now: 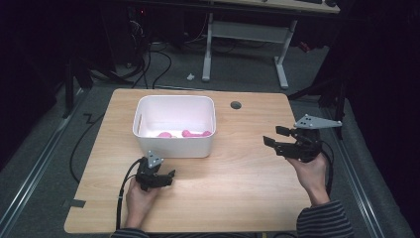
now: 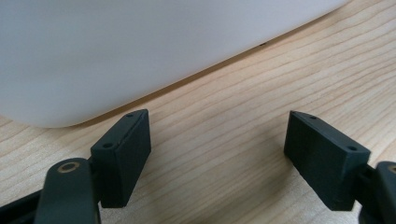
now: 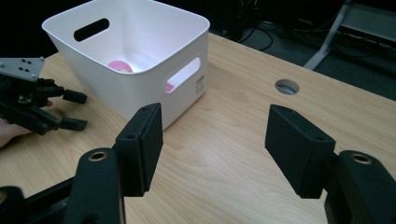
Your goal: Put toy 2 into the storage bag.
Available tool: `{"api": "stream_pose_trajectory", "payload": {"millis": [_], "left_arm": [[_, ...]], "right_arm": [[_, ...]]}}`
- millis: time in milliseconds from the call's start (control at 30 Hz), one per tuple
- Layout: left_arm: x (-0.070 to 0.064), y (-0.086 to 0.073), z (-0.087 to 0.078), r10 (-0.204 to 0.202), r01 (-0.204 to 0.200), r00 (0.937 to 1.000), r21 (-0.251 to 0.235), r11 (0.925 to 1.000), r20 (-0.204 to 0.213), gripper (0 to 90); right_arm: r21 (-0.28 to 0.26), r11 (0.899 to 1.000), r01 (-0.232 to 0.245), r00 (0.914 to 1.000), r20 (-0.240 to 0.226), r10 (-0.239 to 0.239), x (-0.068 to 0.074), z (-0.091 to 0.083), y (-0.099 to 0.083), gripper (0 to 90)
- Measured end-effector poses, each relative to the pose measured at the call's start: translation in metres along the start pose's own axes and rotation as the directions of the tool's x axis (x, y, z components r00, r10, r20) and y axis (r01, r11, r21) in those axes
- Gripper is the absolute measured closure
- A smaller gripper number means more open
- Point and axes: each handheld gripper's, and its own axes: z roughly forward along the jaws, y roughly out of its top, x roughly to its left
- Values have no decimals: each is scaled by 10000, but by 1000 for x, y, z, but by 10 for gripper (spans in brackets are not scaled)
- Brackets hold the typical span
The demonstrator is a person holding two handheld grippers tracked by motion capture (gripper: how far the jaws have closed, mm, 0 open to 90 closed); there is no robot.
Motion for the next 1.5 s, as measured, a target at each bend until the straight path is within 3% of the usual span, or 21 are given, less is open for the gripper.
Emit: {"api": "stream_pose_trajectory", "payload": {"millis": [233,400,467,567,667,1000,1233,1500], "left_arm": [[0,0,0,-17,17,10000,9,10000,-19,234],[-1,-1,-1,9,-9,10000,14,10000,5,230],[1,0,0,-94,94,9999,4,10000,-77,239],[0,0,0,44,-44,10000,42,10000,2,226],[0,0,0,-1,1,10000,8,10000,-1,228],[0,1,1,-15,15,10000,10,10000,-26,229],[-1,0,0,4,-4,10000,9,10000,-10,228],[-1,0,0,4,-4,10000,8,10000,-7,228]], "right_arm": [[-32,9997,-259,9996,57,259,-4,-10,-15,370],[-159,9997,-201,9998,38,202,2,-10,-24,379],[48,10000,-65,9998,211,64,5,-6,-27,383],[-15,9989,-468,9989,34,468,3,-2,-33,389],[104,9992,-383,9992,140,382,5,1,-35,390],[319,9974,-648,9978,-149,653,0,18,-45,387],[588,9931,-1017,9947,-108,1025,0,41,-69,382],[799,9891,-1237,9922,-66,1246,-6,54,-80,385]]}}
